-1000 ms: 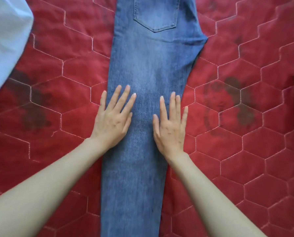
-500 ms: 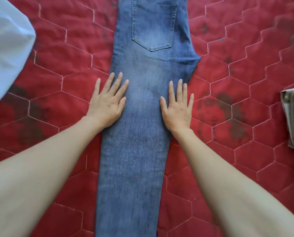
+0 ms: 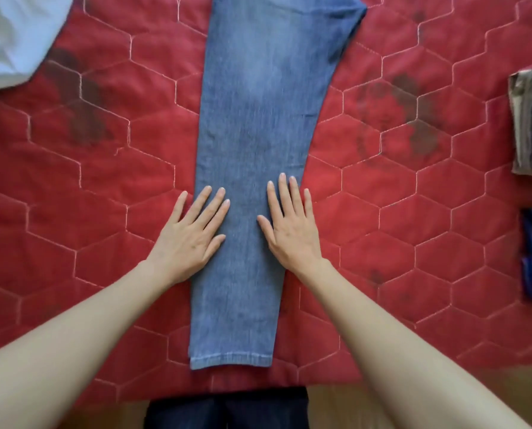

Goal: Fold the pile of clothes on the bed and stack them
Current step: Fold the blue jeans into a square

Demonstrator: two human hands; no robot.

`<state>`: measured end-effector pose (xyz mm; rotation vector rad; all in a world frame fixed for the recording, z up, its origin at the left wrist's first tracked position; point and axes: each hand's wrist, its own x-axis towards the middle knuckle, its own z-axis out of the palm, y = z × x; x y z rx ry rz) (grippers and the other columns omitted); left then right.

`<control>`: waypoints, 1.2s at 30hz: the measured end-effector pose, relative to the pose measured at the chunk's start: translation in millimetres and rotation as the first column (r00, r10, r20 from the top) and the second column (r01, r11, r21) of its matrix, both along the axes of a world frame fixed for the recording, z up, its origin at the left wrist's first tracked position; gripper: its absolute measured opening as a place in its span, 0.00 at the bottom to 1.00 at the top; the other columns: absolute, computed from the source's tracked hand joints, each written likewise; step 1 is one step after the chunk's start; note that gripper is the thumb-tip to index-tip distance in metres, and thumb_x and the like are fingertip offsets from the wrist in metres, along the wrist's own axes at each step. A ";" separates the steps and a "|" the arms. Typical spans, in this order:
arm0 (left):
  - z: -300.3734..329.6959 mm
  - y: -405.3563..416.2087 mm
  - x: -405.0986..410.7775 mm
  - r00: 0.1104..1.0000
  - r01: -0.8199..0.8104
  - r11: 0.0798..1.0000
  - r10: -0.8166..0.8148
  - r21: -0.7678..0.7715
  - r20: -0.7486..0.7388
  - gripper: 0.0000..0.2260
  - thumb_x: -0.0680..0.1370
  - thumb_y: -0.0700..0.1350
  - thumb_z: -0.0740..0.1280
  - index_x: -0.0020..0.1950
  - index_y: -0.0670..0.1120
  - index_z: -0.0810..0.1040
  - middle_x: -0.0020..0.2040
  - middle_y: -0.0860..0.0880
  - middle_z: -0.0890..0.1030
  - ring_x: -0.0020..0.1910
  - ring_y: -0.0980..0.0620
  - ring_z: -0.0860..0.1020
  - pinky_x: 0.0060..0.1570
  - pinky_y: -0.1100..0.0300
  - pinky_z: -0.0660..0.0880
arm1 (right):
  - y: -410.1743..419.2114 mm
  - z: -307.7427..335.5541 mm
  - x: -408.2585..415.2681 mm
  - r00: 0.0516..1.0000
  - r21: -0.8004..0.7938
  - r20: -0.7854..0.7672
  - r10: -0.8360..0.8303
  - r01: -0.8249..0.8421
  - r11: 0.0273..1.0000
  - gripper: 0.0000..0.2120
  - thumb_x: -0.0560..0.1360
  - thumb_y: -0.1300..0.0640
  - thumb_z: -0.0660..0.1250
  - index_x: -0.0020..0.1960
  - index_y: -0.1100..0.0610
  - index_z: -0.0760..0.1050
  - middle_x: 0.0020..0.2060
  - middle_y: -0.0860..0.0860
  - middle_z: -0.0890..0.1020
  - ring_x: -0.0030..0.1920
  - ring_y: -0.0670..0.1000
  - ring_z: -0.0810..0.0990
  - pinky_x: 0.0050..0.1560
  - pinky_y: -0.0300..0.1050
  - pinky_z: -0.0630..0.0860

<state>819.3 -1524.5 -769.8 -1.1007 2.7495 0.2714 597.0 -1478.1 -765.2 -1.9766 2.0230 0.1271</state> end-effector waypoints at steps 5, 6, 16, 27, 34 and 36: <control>7.5 105.3 50.1 0.993 0.112 0.992 -0.110 0.054 -0.038 0.29 0.81 0.56 0.52 0.77 0.41 0.59 0.78 0.44 0.56 0.77 0.41 0.54 0.73 0.39 0.55 | 131.0 9.3 37.7 0.990 -0.006 0.092 0.109 -0.109 0.994 0.31 0.80 0.42 0.54 0.77 0.59 0.59 0.77 0.57 0.57 0.77 0.57 0.53 0.76 0.58 0.54; 8.6 119.6 57.4 0.990 0.134 0.989 -0.131 0.065 -0.041 0.29 0.81 0.57 0.52 0.77 0.41 0.59 0.79 0.44 0.56 0.77 0.41 0.54 0.73 0.39 0.55 | 151.7 10.4 41.9 0.987 -0.010 0.104 0.124 -0.123 0.992 0.32 0.80 0.41 0.55 0.77 0.59 0.59 0.77 0.57 0.57 0.78 0.57 0.53 0.75 0.58 0.54; 13.2 168.2 81.5 0.948 0.309 0.951 -0.309 -0.011 -0.078 0.30 0.74 0.56 0.60 0.70 0.39 0.72 0.72 0.40 0.70 0.72 0.37 0.66 0.69 0.37 0.64 | 225.7 13.1 64.0 0.980 -0.148 0.010 0.196 -0.193 0.970 0.27 0.75 0.50 0.68 0.70 0.63 0.71 0.70 0.61 0.70 0.71 0.63 0.68 0.67 0.62 0.69; 23.8 157.5 62.7 0.751 0.502 0.799 -0.593 -0.332 -0.290 0.15 0.81 0.37 0.57 0.61 0.47 0.81 0.57 0.45 0.82 0.52 0.41 0.81 0.52 0.46 0.78 | 205.7 31.3 36.2 0.838 -0.315 -0.205 0.505 -0.545 0.777 0.14 0.77 0.63 0.61 0.58 0.58 0.82 0.56 0.55 0.83 0.58 0.61 0.81 0.55 0.59 0.78; 16.0 159.9 62.2 0.738 0.432 0.814 -0.567 -0.389 -0.366 0.13 0.80 0.37 0.60 0.56 0.45 0.83 0.51 0.46 0.83 0.49 0.42 0.82 0.50 0.49 0.79 | 197.6 41.3 48.4 0.829 -0.324 -0.211 0.517 -0.559 0.763 0.12 0.71 0.60 0.65 0.52 0.57 0.83 0.47 0.55 0.84 0.51 0.60 0.83 0.52 0.52 0.79; 15.7 160.4 62.8 0.750 0.412 0.834 -0.540 -0.368 -0.383 0.12 0.80 0.37 0.59 0.53 0.44 0.83 0.51 0.46 0.83 0.50 0.42 0.82 0.51 0.49 0.79 | 197.5 39.6 52.6 0.848 -0.384 -0.218 0.484 -0.530 0.756 0.12 0.75 0.64 0.61 0.50 0.58 0.82 0.44 0.55 0.83 0.50 0.59 0.83 0.51 0.50 0.80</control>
